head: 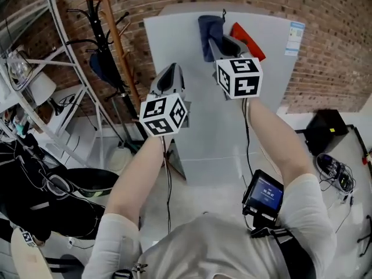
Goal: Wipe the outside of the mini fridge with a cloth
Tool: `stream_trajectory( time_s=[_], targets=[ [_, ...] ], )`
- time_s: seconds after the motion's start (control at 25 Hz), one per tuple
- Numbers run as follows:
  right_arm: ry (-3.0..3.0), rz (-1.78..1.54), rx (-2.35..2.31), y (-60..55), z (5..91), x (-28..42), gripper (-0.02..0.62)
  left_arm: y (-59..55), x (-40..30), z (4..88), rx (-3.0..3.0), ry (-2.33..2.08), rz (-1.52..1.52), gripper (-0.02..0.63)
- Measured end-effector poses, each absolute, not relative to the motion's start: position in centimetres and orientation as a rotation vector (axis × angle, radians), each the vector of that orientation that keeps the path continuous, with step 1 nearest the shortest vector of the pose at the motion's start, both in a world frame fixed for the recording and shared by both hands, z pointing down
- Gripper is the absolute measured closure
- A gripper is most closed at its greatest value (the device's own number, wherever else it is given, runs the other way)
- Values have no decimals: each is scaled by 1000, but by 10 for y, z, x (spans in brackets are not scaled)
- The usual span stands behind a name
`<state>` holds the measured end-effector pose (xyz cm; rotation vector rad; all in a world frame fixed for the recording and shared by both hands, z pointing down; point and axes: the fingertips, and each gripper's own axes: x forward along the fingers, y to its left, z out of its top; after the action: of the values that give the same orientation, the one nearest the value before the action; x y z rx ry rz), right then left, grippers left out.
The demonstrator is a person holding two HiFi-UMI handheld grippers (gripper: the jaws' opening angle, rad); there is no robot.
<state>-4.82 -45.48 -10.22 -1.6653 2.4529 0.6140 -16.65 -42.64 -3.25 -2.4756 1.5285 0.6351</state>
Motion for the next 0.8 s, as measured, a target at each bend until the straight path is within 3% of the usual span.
stream_trajectory(
  time_s=[0.36,0.8],
  targets=[
    [2382,635,-1814,-448,-109,32,511,-433,-85,-40,-2596,1357,636,603],
    [2230,535,-2022,-460,-104,144,510,-435,-37,-44,-2639,1263,625,603]
  ],
)
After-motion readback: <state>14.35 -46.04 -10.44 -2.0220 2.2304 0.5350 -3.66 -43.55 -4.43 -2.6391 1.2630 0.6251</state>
